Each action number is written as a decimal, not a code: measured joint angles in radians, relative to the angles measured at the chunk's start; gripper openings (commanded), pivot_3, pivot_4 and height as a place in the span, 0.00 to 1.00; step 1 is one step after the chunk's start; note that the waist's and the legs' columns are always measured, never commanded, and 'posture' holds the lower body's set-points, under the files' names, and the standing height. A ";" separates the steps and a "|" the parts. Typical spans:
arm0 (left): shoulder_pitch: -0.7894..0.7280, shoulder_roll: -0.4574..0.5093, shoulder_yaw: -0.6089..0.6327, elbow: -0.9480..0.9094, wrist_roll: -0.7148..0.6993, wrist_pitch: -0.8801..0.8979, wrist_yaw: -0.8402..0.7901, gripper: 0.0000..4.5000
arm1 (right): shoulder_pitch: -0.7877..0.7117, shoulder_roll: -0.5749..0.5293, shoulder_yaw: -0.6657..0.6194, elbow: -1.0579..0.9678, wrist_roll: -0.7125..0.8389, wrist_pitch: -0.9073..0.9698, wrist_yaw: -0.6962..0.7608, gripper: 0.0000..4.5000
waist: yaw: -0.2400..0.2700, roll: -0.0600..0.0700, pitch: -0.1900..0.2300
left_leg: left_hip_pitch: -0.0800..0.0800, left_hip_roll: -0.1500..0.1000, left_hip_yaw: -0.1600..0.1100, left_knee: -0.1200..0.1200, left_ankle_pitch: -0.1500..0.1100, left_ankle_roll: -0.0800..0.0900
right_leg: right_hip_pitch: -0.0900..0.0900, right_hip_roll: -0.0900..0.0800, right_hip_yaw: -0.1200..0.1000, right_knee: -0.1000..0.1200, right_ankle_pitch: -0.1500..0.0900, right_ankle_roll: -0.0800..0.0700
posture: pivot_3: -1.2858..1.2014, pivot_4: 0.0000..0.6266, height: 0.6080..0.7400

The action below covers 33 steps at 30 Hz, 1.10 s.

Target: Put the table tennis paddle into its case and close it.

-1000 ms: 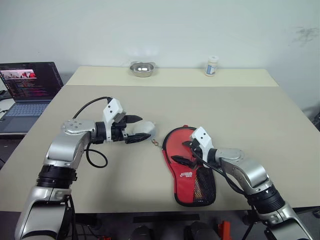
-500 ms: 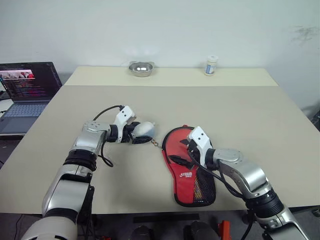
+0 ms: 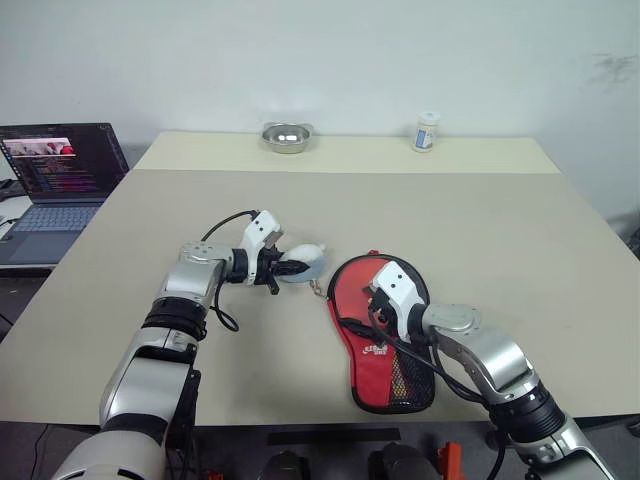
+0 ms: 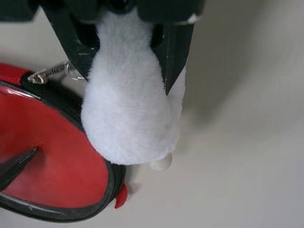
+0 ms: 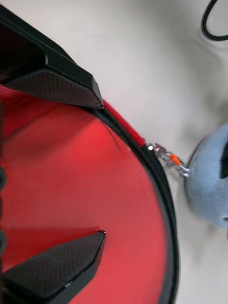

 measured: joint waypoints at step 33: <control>-0.475 -0.610 -0.204 0.609 0.546 -0.370 0.799 0.09 | 0.076 -0.018 0.024 -0.130 -0.019 0.118 -0.025 1.00 | 0.004 -0.008 -0.006 | 0.002 -0.003 -0.001 -0.001 0.000 0.001 | 0.004 -0.003 -0.001 -0.001 -0.002 0.007 | 0.52 0.24 1.00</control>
